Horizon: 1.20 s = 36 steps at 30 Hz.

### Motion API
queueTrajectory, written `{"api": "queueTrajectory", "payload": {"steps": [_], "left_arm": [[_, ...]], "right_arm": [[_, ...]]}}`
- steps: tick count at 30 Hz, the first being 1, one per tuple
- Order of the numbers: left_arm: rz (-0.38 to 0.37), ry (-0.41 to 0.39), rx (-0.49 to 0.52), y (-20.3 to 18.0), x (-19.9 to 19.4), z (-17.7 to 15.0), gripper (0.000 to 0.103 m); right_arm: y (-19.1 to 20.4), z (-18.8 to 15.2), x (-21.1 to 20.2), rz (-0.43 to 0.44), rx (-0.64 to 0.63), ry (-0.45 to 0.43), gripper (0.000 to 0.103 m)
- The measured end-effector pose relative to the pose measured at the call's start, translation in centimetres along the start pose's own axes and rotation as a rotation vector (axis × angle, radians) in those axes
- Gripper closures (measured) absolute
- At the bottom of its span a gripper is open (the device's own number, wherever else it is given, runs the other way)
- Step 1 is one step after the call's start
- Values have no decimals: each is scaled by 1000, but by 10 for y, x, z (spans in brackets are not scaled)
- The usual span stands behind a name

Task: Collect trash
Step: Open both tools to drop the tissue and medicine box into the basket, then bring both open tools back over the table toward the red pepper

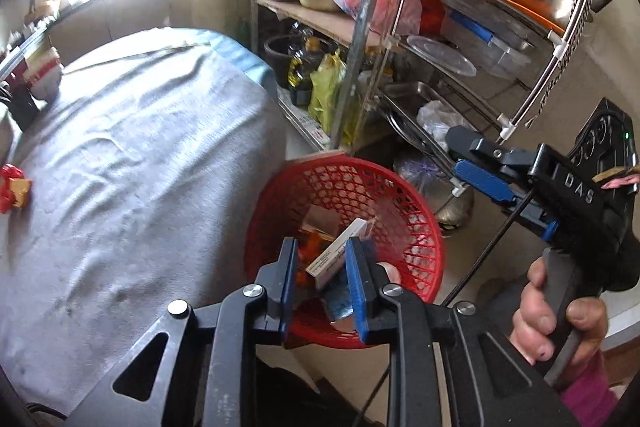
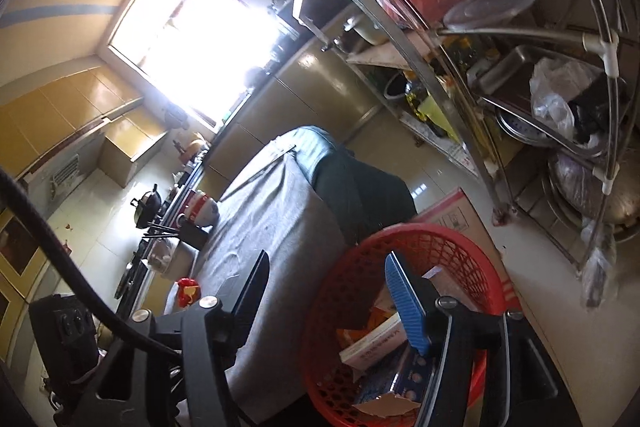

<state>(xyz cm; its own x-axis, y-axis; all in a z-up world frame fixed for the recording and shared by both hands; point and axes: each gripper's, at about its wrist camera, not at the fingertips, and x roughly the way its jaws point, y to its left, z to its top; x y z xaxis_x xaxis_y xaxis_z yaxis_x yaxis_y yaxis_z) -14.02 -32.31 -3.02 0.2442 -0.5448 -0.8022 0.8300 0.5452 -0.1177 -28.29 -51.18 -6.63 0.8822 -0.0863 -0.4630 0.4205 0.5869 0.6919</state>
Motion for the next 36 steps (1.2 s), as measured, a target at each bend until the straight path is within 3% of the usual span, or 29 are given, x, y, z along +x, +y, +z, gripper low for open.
{"api": "queueTrajectory", "payload": {"steps": [5,8,18,22,36], "left_arm": [[136,-55,31,7,-24,-11,48],[199,-73,24,17,-39,-17,40],[376,-162,-38,50,-89,-24,39],[407,-208,-56,58,-111,-29,33],[491,-298,-105,77,-160,-44,31]], "right_arm": [[16,-1,1,19,-24,9,38],[26,-4,4,28,-44,20,38],[63,-10,5,59,-124,34,38],[77,-13,5,67,-163,43,38],[136,-26,-3,102,-313,42,38]]}}
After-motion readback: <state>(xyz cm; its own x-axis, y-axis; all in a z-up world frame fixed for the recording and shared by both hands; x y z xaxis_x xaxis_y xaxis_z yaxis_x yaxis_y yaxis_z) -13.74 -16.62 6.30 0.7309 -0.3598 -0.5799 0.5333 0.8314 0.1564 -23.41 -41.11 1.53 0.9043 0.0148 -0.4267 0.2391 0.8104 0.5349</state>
